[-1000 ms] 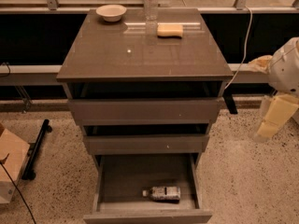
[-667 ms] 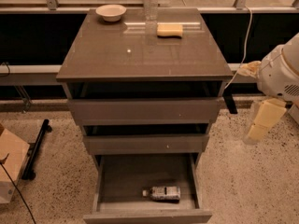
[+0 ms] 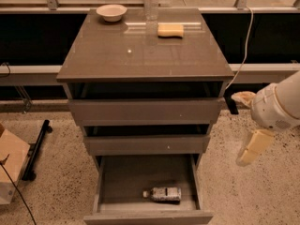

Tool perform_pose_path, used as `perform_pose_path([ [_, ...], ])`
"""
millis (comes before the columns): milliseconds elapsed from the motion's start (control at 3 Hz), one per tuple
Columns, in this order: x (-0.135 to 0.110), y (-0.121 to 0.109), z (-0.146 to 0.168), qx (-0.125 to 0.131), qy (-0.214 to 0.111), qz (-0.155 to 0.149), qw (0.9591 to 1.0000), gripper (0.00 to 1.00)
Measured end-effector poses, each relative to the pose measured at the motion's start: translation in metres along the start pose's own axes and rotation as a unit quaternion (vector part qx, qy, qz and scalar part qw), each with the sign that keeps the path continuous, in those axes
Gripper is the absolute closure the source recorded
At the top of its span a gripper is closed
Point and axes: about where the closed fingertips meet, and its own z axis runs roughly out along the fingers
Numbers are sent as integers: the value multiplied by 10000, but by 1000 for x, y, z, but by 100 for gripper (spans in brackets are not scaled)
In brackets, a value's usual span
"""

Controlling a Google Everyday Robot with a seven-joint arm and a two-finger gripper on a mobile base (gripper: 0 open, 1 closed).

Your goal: Pick blue plastic bottle from bottom drawer and place on counter

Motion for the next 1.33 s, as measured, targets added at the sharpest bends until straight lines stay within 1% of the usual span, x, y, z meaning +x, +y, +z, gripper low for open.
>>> perform_pose_path([
  [333, 29, 4, 41, -37, -412, -27, 9991, 0],
  [667, 29, 4, 41, -37, -412, -27, 9991, 0],
  [1000, 20, 10, 60, -11, -460, -27, 9989, 0],
  [1333, 12, 21, 96, -92, -670, -70, 9977, 0],
])
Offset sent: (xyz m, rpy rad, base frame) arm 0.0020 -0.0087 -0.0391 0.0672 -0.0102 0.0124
